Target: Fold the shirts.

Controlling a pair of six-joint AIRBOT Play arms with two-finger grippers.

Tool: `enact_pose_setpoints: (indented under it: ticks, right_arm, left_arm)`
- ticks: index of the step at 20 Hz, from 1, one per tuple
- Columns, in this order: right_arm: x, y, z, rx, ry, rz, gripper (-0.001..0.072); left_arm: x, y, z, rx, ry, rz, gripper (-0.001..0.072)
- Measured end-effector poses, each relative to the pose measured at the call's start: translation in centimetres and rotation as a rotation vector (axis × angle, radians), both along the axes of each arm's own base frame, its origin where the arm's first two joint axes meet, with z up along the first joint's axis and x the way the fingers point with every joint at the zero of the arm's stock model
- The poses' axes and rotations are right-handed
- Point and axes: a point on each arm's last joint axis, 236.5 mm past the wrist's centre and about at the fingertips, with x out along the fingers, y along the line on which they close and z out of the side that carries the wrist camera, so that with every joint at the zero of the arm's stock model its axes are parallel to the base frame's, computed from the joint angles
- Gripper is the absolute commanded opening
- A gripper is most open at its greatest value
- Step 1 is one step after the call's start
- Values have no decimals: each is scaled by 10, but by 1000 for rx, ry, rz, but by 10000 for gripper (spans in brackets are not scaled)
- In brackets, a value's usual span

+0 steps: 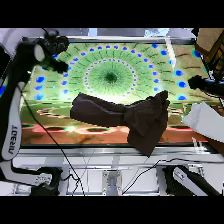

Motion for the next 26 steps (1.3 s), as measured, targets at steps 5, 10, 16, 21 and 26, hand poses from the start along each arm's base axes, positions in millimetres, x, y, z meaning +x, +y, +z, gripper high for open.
enact_pose_setpoints:
  ticks: [5, 10, 16, 21, 26]
  right_arm:
    - [-75, 1, -29, 49, 245, 35, 367]
    - [-136, 30, -102, 259, 466, 56, 436]
    - [-181, 77, -155, 475, 603, 84, 454]
    - [-190, 83, -168, 511, 642, 65, 453]
    - [-183, 83, -187, 592, 679, -2, 453]
  left_arm:
    - [-36, 4, 92, -27, -138, -15, 402]
    - [-76, 9, 87, -116, -18, -63, 401]
    - [-110, 21, -2, -282, 272, -45, 401]
    - [-143, 33, -85, -347, 482, 10, 400]
    - [-159, 34, -125, -378, 552, 38, 400]
